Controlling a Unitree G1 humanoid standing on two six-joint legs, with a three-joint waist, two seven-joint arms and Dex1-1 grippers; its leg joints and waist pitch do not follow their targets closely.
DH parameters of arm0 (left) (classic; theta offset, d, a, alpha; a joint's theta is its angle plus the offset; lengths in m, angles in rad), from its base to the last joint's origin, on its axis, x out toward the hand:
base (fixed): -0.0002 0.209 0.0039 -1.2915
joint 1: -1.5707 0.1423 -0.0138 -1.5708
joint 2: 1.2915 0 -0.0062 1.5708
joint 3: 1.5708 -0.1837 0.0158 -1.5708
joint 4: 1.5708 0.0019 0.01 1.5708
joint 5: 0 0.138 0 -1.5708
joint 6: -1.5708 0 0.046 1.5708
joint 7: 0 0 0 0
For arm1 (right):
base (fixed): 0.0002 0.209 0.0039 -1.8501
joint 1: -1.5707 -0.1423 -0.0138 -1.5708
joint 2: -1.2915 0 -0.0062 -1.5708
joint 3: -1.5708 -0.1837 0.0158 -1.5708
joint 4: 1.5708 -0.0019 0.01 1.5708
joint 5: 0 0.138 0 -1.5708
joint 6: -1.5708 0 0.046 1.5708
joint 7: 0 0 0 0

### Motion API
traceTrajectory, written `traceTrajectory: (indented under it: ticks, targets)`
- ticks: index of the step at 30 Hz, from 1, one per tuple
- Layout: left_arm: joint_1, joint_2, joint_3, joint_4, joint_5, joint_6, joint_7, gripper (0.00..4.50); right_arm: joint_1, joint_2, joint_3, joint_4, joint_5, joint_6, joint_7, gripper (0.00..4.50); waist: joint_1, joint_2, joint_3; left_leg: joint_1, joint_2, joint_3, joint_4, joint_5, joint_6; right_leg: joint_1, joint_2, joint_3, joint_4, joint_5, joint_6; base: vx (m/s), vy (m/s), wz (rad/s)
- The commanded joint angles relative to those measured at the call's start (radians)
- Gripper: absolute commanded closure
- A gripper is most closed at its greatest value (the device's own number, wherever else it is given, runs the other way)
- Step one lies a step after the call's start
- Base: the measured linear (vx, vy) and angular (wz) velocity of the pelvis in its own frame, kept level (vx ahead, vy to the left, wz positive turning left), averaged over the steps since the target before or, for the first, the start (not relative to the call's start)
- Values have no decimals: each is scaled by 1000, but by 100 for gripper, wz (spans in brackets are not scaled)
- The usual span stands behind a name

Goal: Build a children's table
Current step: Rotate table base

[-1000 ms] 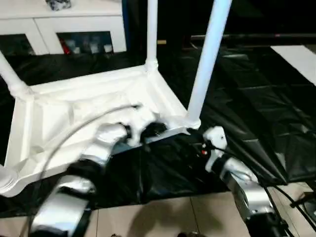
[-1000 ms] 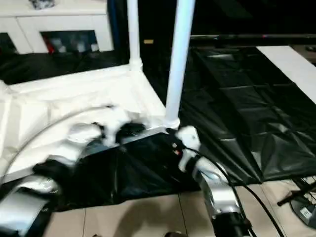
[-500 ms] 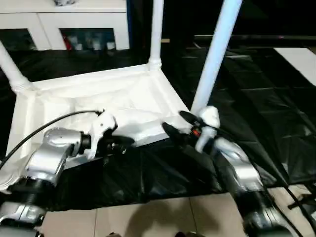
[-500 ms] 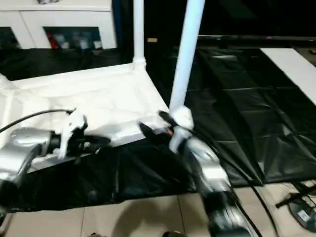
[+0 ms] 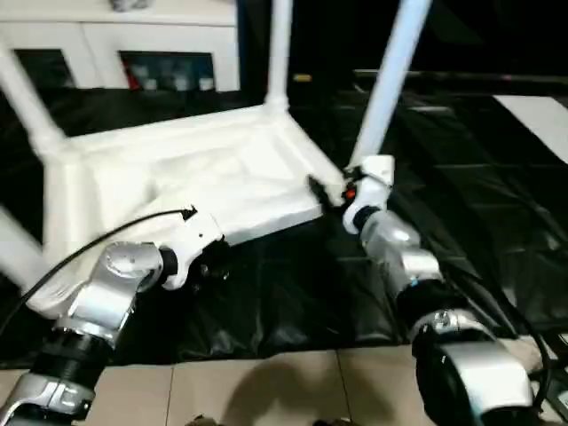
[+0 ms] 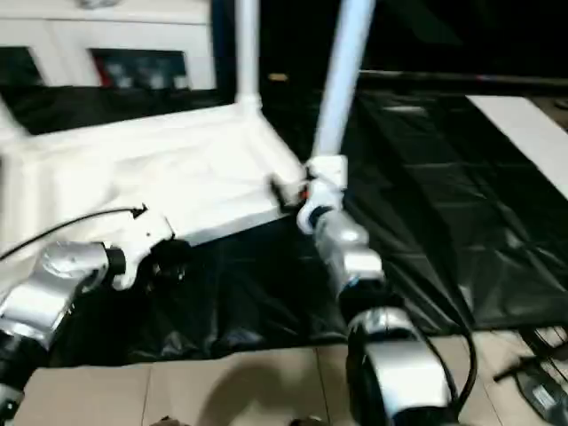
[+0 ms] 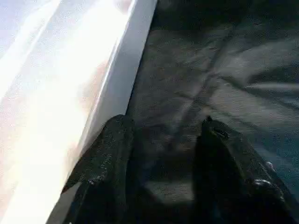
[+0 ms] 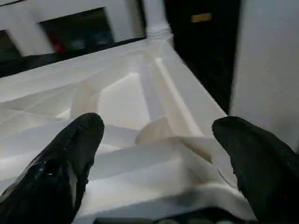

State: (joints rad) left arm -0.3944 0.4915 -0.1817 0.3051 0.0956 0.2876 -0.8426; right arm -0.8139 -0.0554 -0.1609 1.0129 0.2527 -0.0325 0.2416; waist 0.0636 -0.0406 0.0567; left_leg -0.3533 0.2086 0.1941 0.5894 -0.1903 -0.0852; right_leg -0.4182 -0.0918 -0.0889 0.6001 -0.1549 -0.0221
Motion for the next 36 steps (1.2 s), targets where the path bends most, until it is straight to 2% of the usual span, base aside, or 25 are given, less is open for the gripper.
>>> traceTrajectory:
  ticks: [1, 2, 4, 5, 7, 8, 9, 11, 12, 14, 15, 18, 19, 20, 21, 22, 23, 24, 27, 28, 29, 32, 33, 34, 36]
  targets:
    - [-7, 4, 20, 10, 25, -24, 63, 149, -7, -52, -54, 34, 7, -35, -45, 0, -8, 21, -73, 10, 21, -6, -73, -198, -15, 52, -44, 53, -48, -157, -207, 0, 0, 0]
    - [-3, 4, 24, 8, 28, -31, 80, 145, -9, -56, -60, 39, 9, -40, -45, 0, -8, 24, -74, 9, 20, -6, -72, -192, -15, 53, -43, 52, -46, -146, -208, 0, 0, 0]
    - [5, 7, 34, 10, 36, -45, 119, 130, -12, -64, -66, 50, 9, -44, -49, 0, -11, 21, -76, 4, 17, -6, -68, -174, -1, 59, -43, 52, -43, -119, -213, 0, 0, 0]
    - [9, 8, 38, 11, 38, -48, 132, 117, -11, -67, -64, 53, 6, -48, -52, 0, -12, 20, -75, 4, 17, -5, -69, -178, 3, 58, -43, 51, -45, -127, -213, 0, 0, 0]
    - [26, 13, 59, 15, 43, -65, 177, 109, -6, -76, -64, 62, 2, -62, -57, 0, -20, 23, -74, 0, 16, -6, -67, -201, 6, 59, -44, 50, -52, -172, -209, 0, 0, 0]
    - [37, 15, 70, 15, 43, -73, 193, 107, -3, -79, -65, 64, 3, -67, -57, 0, -23, 21, -73, -1, 16, -7, -67, -207, 7, 60, -44, 50, -53, -184, -209, 0, 0, 0]
    - [47, 15, 82, 9, 39, -87, 202, 95, -2, -80, -65, 68, 0, -74, -55, 0, -27, 28, -73, -2, 15, -9, -67, -215, 8, 60, -46, 49, -54, -204, -207, 0, 0, 0]
    - [97, 2, 143, -42, -6, -125, 217, 72, 11, -82, -56, 64, -9, -84, -39, 0, -35, 27, -73, -5, 18, -11, -66, -223, 9, 62, -47, 48, -55, -212, -211, 0, 0, 0]
    - [112, -5, 164, -63, -26, -127, 218, 66, 15, -81, -53, 59, -10, -85, -32, 0, -34, 29, -73, 3, 18, -7, -64, -229, 15, 53, -43, 48, -58, -220, -215, 0, 0, 0]
    - [179, -37, 261, -162, -124, -126, 222, 57, 49, -78, -30, 20, -29, -92, 20, 0, -33, 27, -71, 1, 21, -6, -64, -235, 18, 54, -44, 49, -56, -205, -231, 0, 0, 0]
    - [204, -43, 286, -195, -152, -127, 221, 45, 63, -76, -22, 2, -32, -89, 40, 0, -32, 24, -70, 2, 22, -6, -66, -243, 23, 51, -41, 48, -59, -214, -230, 0, 0, 0]
    - [268, -62, 347, -283, -228, -128, 216, 21, 104, -73, 8, -48, -46, -79, 81, 0, -30, 24, -66, 0, 24, -7, -69, -253, 33, 52, -41, 48, -59, -224, -227, 0, 0, 0]
    - [288, -70, 366, -300, -245, -138, 220, 13, 119, -72, 22, -69, -49, -75, 101, 0, -29, 26, -66, 5, 24, -6, -69, -264, 32, 47, -37, 47, -61, -240, -221, 0, 0, 0]
    - [328, -89, 404, -323, -276, -179, 241, 13, 152, -70, 52, -112, -56, -72, 144, 0, -28, 30, -64, 6, 23, -7, -69, -285, 30, 46, -37, 47, -64, -257, -215, 0, 0, 0]
    - [354, -108, 437, -329, -294, -218, 269, 6, 175, -67, 72, -143, -58, -68, 177, 0, -28, 32, -62, 1, 23, -8, -71, -290, 32, 49, -37, 47, -66, -263, -208, 0, 0, 0]
    - [407, -136, 486, -329, -319, -301, 304, 6, 213, -63, 108, -196, -59, -59, 234, 0, -29, 33, -61, 1, 24, -9, -72, -310, 31, 49, -37, 46, -72, -279, -194, 0, 0, 0]
    - [427, -143, 498, -324, -324, -336, 311, 6, 226, -61, 120, -212, -59, -57, 252, 0, -31, 38, -60, -2, 24, -11, -74, -323, 31, 52, -37, 45, -74, -290, -179, 0, 0, 0]
    - [454, -150, 505, -327, -309, -378, 325, 6, 236, -60, 130, -227, -62, -58, 268, 0, -30, 44, -64, 3, 23, -13, -74, -331, 31, 48, -36, 45, -76, -300, -172, 0, 0, 0]
    - [481, -168, 518, -334, -311, -407, 333, 6, 246, -58, 135, -242, -59, -48, 285, 0, -33, 39, -59, 3, 25, -13, -77, -358, 31, 46, -33, 45, -79, -316, -174, 0, 0, 0]
    - [536, -212, 548, -344, -322, -455, 351, 6, 262, -58, 144, -267, -60, -38, 304, 0, -29, 48, -59, 11, 26, -13, -76, -373, 25, 41, -34, 46, -83, -326, -175, 0, 0, 0]
    - [566, -243, 565, -343, -324, -490, 368, 6, 269, -60, 144, -276, -61, -35, 305, 0, -30, 51, -55, 3, 25, -16, -78, -378, 23, 46, -37, 46, -81, -333, -173, 0, 0, 0]
    - [602, -295, 598, -336, -322, -552, 416, 6, 283, -64, 147, -298, -61, -28, 304, 0, -31, 48, -58, 3, 25, -14, -77, -373, 28, 46, -36, 47, -87, -351, -157, 0, 0, 0]
    - [603, -297, 600, -336, -321, -557, 419, 6, 284, -65, 148, -302, -60, -26, 304, 0, -27, 53, -57, 7, 25, -14, -76, -376, 30, 42, -35, 47, -90, -356, -157, 0, 0, 0]
    - [622, -331, 607, -334, -307, -607, 471, 6, 303, -68, 161, -341, -57, -6, 320, 0, -28, 55, -55, 6, 26, -15, -77, -383, 30, 42, -34, 46, -90, -359, -154, 0, 0, 0]
    - [628, -342, 606, -332, -296, -630, 497, 6, 310, -68, 166, -354, -57, 1, 327, 0, -27, 50, -55, 4, 25, -17, -78, -390, 29, 46, -34, 44, -92, -368, -138, 0, 0, 0]
